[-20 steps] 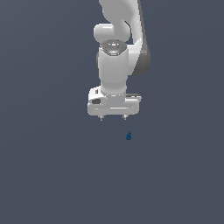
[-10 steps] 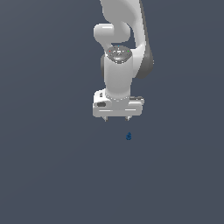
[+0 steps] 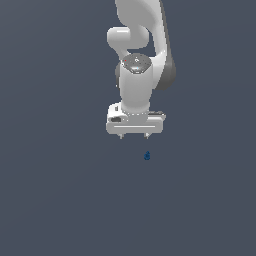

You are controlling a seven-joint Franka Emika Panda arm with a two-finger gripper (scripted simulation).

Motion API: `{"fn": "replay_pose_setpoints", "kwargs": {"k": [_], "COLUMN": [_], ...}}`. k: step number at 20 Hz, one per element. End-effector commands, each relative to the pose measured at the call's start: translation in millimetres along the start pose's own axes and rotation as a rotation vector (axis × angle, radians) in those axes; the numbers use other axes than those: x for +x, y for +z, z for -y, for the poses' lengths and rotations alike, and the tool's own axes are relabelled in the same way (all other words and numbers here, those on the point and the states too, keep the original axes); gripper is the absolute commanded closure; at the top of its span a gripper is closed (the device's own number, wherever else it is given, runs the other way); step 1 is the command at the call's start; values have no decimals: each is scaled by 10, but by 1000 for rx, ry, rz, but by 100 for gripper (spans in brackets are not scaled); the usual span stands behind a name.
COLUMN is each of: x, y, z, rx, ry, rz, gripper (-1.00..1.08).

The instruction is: Pick up the object and move it to a goal position.

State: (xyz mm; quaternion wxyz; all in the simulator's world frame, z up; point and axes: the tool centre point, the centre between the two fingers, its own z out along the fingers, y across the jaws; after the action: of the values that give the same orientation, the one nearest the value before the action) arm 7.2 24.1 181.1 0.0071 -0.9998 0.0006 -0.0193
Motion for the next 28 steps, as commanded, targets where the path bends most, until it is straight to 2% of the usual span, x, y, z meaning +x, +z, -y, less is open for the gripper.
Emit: {"fn": "replay_pose_setpoints", "kwargs": {"k": [1,10,28], "x": [1,12,29], "y": [17,123,449], "z": [14,99,355], "rx": [1,3,-3], "ry": [21,165,610], "rz": [1,7,24], "gripper": [-92,-92,-92]}}
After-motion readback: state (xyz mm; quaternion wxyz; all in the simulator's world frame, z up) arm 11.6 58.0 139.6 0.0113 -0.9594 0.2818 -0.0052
